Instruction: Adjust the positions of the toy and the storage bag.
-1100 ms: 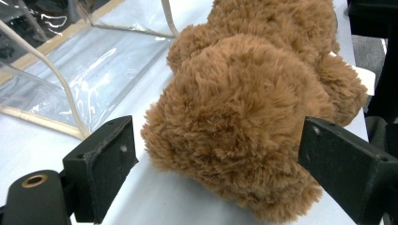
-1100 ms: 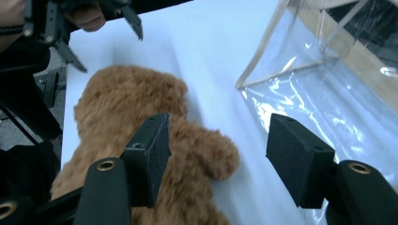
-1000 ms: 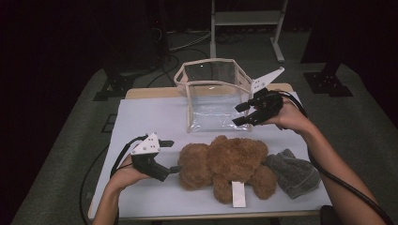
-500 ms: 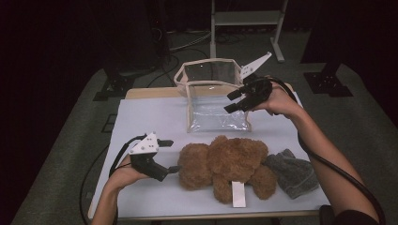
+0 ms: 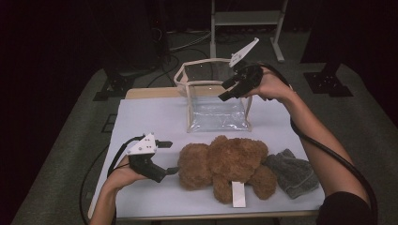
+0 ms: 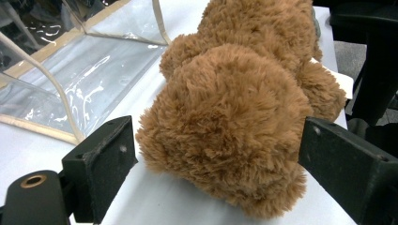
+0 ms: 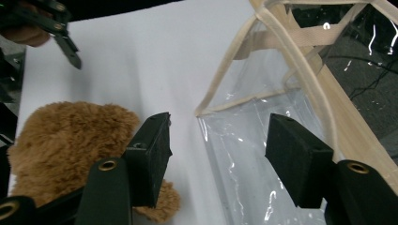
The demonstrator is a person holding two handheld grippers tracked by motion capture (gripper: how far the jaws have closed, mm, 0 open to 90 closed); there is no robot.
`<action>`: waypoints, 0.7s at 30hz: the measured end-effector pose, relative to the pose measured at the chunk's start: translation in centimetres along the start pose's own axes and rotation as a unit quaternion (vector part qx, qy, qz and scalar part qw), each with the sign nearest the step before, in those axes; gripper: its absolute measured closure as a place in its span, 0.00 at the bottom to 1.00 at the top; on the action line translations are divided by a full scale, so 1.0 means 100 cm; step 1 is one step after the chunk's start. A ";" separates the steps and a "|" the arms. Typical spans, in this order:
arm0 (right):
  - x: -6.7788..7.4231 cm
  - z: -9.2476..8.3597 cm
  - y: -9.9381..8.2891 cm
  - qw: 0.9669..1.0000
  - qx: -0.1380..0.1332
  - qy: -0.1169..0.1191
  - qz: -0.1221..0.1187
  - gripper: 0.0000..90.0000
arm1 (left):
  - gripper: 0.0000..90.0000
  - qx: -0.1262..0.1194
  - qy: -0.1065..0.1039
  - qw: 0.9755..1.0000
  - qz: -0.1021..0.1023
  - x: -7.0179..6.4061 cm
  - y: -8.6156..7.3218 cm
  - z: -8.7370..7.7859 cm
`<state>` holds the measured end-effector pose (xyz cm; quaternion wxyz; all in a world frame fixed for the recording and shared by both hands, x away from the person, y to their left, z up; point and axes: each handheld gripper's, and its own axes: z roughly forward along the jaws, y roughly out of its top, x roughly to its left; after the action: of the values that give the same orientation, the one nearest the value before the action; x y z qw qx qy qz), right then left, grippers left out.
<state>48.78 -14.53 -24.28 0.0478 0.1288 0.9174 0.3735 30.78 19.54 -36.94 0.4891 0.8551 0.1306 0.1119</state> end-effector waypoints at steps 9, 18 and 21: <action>-0.017 0.008 0.012 1.000 0.011 -0.004 -0.002 0.44 | 0.11 -0.001 0.002 1.000 -0.001 0.002 -0.001 -0.003; -0.032 0.014 0.019 0.999 0.029 -0.012 0.004 0.44 | 0.11 0.006 -0.004 1.000 -0.001 0.003 -0.003 -0.003; -0.037 0.016 0.021 0.999 0.034 -0.013 0.002 0.44 | 0.11 0.002 -0.005 1.000 -0.002 0.002 -0.003 -0.004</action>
<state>53.11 -13.00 -23.96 0.0544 0.1373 0.9286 0.3405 30.84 20.11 -36.98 0.4887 0.8561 0.1301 0.1063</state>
